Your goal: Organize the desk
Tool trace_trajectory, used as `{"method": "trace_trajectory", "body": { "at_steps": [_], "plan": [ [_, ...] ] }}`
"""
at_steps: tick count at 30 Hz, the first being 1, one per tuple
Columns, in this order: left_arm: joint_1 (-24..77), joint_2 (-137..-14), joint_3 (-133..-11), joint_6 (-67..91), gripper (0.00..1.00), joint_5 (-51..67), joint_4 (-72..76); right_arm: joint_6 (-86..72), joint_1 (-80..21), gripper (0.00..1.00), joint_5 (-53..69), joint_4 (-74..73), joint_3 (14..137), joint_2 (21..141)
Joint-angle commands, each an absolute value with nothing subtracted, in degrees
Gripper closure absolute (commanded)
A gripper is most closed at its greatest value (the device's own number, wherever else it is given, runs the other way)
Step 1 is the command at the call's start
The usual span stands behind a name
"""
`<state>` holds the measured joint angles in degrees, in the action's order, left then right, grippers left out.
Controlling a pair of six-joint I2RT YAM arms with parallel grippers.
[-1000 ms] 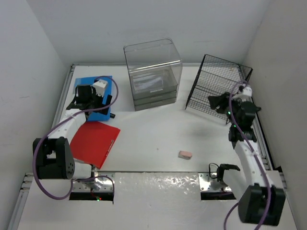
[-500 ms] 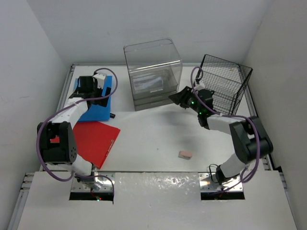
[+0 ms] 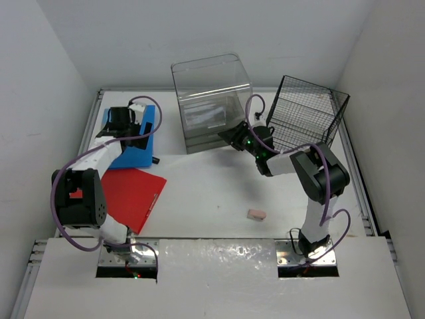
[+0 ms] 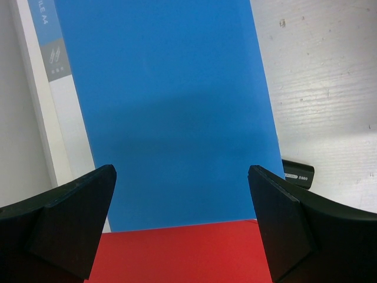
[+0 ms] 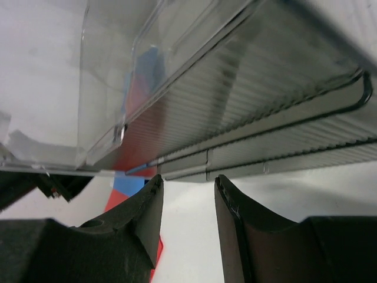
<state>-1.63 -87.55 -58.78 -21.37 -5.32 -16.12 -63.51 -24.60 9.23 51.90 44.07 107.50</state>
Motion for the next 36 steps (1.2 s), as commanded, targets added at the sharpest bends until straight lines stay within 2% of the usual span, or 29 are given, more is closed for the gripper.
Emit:
{"method": "trace_trajectory", "body": {
  "at_steps": [1, 28, 33, 36],
  "plan": [
    [-2.46, -87.71, -58.01, -21.62, 0.07, -5.71, -13.89, -66.36, -24.96, 0.61, 6.33, 56.95, 47.72, 109.68],
    [-2.46, -87.63, -56.69, -22.32, 0.07, -5.89, -13.01, -71.37, -25.22, 0.81, 4.04, 62.84, 48.08, 113.82],
    [-2.46, -87.71, -56.51, -22.41, 0.07, -5.89, -12.92, -72.68, -25.14, 0.94, 3.87, 63.63, 47.29, 114.08],
    [-2.46, -87.63, -56.43, -22.50, 0.07, -5.98, -12.92, -73.39, -25.14, 0.99, 3.69, 64.60, 46.15, 113.82]
  ]
}}
